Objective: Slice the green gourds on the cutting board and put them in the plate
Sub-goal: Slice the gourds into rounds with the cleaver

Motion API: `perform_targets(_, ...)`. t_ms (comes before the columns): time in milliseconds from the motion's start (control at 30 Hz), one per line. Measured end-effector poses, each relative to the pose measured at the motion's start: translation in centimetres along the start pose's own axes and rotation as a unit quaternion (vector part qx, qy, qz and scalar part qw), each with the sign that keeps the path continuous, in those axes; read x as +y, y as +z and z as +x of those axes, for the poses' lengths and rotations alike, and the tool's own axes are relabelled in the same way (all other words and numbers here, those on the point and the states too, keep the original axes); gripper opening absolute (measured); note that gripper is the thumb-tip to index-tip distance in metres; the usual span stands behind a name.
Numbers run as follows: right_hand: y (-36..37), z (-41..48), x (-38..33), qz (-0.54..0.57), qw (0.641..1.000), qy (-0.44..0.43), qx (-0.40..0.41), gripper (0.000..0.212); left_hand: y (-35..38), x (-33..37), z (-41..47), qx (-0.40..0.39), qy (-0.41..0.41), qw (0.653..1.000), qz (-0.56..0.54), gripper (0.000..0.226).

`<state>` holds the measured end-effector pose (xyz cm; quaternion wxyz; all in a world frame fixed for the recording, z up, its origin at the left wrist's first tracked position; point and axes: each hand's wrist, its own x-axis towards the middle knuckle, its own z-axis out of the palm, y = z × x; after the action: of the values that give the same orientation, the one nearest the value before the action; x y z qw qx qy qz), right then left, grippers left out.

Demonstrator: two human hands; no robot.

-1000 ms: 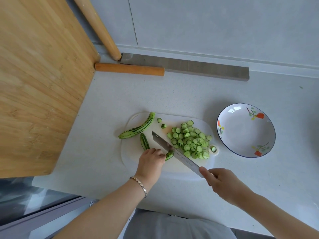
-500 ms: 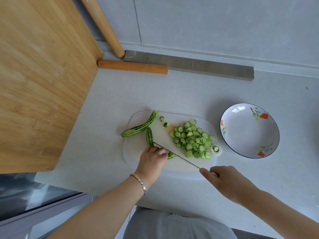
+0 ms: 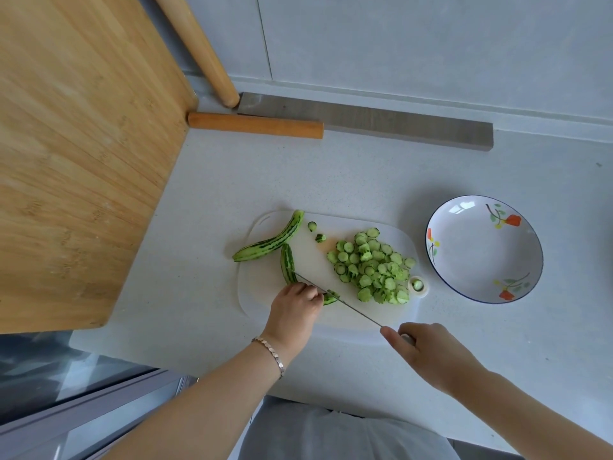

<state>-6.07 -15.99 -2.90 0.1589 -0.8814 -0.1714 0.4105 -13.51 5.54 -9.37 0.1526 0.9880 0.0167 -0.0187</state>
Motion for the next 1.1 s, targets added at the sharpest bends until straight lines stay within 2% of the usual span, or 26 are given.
perform_targets(100, 0.3, 0.4, 0.3, 0.03, 1.0, 0.009, -0.003, 0.053, -0.1, 0.0, 0.0, 0.008, -0.004, 1.0, -0.004, 0.037)
perform_targets(233, 0.1, 0.5, 0.6, 0.17, 0.982, 0.076, -0.036, 0.051, -0.4, 0.3, -0.1, 0.016, -0.013, 1.0, -0.013, 0.034)
perform_targets(333, -0.3, 0.2, 0.5, 0.2, 0.975, 0.086, -0.054, 0.052, -0.6, 0.4, 0.0, 0.019, -0.014, 1.0, -0.013, 0.033)
perform_targets(567, -0.6, -0.8, 0.4, 0.168, 0.983, 0.065, -0.043, 0.057, -0.4, 0.5, 0.1, -0.003, -0.023, 1.0, -0.006, 0.037)
perform_targets(1100, -0.8, -0.4, -0.2, 0.036, 0.999, -0.001, -0.013, 0.053, -0.3, 0.4, 0.1, -0.009, -0.026, 1.0, -0.003, 0.038)
